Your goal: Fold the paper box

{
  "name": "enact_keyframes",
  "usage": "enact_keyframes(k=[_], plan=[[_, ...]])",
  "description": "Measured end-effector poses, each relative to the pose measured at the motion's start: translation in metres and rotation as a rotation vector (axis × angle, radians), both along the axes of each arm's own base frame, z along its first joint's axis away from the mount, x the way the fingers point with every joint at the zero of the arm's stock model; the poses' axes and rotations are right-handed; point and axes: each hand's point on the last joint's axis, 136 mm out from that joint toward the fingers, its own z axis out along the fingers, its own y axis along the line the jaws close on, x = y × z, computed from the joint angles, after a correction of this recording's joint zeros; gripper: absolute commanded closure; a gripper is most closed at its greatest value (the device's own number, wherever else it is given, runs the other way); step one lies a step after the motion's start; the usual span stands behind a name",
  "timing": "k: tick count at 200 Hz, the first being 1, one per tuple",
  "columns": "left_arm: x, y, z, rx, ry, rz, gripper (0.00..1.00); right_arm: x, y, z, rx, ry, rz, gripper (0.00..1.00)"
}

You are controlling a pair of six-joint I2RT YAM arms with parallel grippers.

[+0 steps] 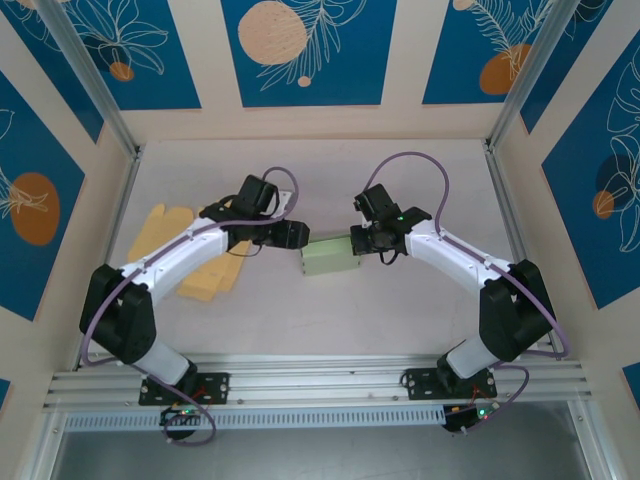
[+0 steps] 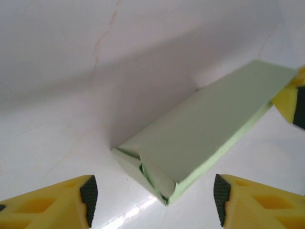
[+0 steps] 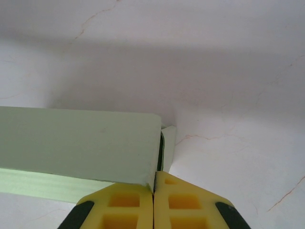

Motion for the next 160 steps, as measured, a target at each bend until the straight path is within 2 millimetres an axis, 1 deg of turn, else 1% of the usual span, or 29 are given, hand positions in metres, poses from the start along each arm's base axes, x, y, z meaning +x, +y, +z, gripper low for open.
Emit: enact_keyframes(k=[20,49,74,97,126,160], plan=[[0.005,-0.003,-0.007,-0.048,0.005,0.053,0.37,0.000,0.000,0.000,0.000,0.000,0.000,0.92],[0.011,-0.007,-0.009,-0.109,0.002,0.105,0.36,0.000,0.001,0.000,0.003,-0.003,0.001,0.92],[0.011,-0.009,-0.014,-0.146,0.019,0.133,0.37,0.001,0.001,0.000,0.005,-0.005,0.001,0.92],[0.009,-0.012,-0.019,-0.177,0.036,0.144,0.42,0.001,0.001,0.000,0.006,-0.007,0.001,0.92],[0.005,-0.016,-0.023,-0.225,0.057,0.152,0.53,0.001,0.002,0.000,0.007,-0.008,0.002,0.92],[0.004,-0.018,-0.026,-0.275,0.061,0.169,0.58,0.002,0.002,-0.001,0.011,-0.014,0.002,0.92]])
